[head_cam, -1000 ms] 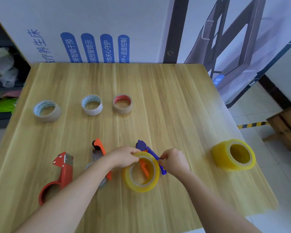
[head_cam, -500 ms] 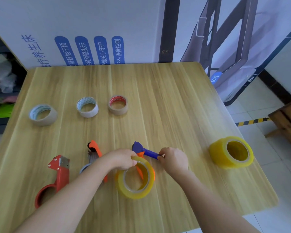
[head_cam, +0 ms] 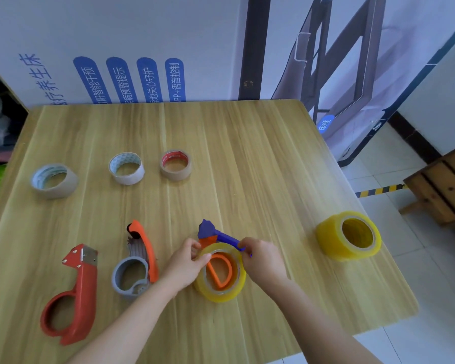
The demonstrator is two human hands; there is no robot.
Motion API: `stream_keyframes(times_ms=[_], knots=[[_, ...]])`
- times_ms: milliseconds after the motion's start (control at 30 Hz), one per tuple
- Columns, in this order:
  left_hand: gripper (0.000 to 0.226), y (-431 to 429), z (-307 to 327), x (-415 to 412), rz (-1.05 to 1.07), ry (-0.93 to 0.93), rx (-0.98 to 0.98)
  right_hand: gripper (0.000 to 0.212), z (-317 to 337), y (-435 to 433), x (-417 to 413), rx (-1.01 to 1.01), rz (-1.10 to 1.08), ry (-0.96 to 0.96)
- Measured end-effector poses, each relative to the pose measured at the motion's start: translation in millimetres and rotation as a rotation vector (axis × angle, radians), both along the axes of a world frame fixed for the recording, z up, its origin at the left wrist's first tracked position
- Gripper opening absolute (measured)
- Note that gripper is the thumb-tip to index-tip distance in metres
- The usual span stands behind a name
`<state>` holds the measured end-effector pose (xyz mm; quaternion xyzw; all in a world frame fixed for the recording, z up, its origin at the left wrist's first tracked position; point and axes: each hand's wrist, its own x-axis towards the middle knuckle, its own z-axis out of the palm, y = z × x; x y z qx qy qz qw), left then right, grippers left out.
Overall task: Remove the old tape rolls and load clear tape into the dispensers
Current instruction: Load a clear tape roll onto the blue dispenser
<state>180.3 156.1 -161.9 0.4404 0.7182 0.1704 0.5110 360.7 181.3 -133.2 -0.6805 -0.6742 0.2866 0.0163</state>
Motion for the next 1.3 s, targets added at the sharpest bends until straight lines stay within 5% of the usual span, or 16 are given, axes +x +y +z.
stream_keyframes(times_ms=[333,500,567,667,733,833,900,967,1067,1300], knots=[[0.041,-2,-9,-8,-0.122,0.146,-0.006,0.038,-14,-20,-23,0.168,0.384,0.010],[0.041,-4,-8,-10,-0.110,0.075,-0.013,0.077,-23,-39,-43,0.053,0.582,-0.323],[0.041,-6,-5,-10,-0.081,0.030,-0.021,0.068,-23,-42,-48,0.067,0.567,-0.365],[0.032,-5,4,-10,0.077,-0.182,0.008,0.033,-14,-37,-52,0.048,0.376,-0.180],[0.032,-3,12,-13,0.275,-0.371,0.013,0.035,-3,-30,-50,-0.084,0.172,0.080],[0.067,5,20,-22,0.444,-0.491,-0.014,0.044,20,-17,-48,-0.342,-0.142,0.669],[0.078,9,31,-25,0.518,-0.616,-0.041,0.044,35,-12,-47,-0.382,-0.205,0.935],[0.065,16,45,-27,0.530,-0.745,-0.063,0.038,51,-9,-51,-0.360,-0.183,1.092],[0.057,27,71,-29,0.536,-0.905,-0.026,0.025,71,-8,-60,-0.338,-0.161,1.244],[0.055,32,118,-33,0.505,-1.047,0.319,0.026,122,-12,-66,-0.140,-0.081,1.230]])
